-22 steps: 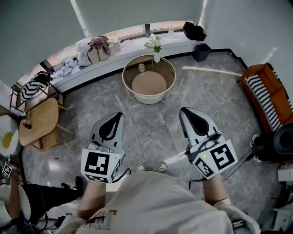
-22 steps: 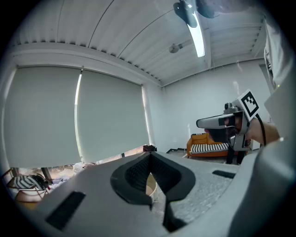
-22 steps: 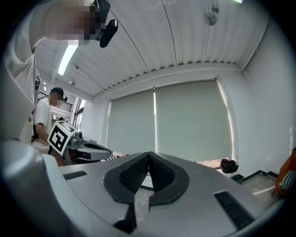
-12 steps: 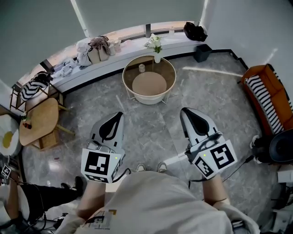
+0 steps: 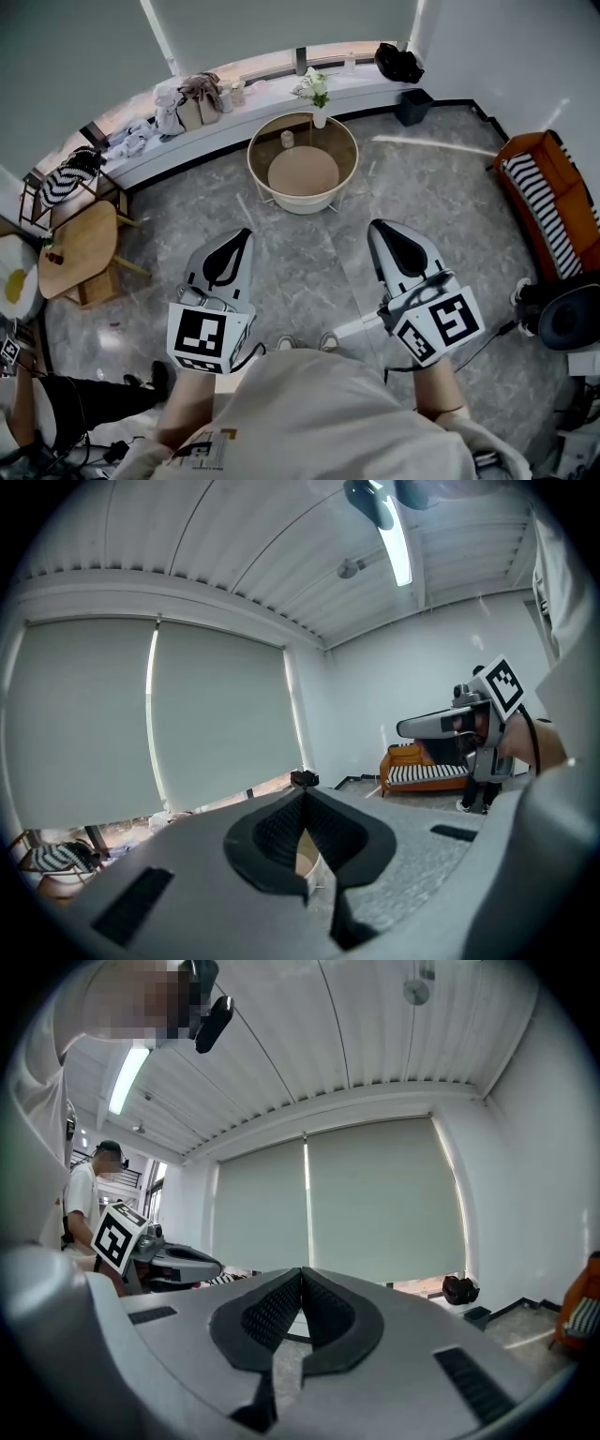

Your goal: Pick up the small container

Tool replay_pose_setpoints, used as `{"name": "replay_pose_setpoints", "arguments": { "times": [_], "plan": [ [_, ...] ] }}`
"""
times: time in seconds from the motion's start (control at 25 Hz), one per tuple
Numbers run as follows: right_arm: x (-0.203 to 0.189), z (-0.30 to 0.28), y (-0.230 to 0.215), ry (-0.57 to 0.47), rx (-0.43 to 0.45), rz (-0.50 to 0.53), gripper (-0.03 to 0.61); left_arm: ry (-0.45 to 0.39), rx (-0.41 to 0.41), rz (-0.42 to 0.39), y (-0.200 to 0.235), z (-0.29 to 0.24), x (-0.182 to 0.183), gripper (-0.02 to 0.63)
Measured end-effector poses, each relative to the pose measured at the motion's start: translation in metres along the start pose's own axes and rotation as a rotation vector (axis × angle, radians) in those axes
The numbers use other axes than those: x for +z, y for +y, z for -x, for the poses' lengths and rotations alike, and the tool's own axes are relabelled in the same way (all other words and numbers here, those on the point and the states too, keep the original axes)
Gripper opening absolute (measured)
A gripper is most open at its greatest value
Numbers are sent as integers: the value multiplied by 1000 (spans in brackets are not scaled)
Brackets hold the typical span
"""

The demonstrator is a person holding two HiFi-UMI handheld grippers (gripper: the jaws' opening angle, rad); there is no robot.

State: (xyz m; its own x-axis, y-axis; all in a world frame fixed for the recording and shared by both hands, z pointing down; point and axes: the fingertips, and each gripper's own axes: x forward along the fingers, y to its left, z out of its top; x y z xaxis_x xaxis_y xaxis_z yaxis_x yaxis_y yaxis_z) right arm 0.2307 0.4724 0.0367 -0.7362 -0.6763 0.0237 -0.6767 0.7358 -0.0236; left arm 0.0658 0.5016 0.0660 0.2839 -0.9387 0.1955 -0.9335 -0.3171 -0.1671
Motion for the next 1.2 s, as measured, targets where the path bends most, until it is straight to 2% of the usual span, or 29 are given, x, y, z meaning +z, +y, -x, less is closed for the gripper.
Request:
{"name": "replay_pose_setpoints", "arguments": {
  "times": [0.8,1.0,1.2],
  "plan": [
    [-17,28,-88,7,67,-19,8,30,82,-25,-59,-56,18,8],
    [-26,29,-102,19,86,-17,8,-60,182,-11,-58,-50,37,8],
    [-31,30,-107,20,84,-17,8,-83,202,0,-56,-50,38,8]
  ]
}}
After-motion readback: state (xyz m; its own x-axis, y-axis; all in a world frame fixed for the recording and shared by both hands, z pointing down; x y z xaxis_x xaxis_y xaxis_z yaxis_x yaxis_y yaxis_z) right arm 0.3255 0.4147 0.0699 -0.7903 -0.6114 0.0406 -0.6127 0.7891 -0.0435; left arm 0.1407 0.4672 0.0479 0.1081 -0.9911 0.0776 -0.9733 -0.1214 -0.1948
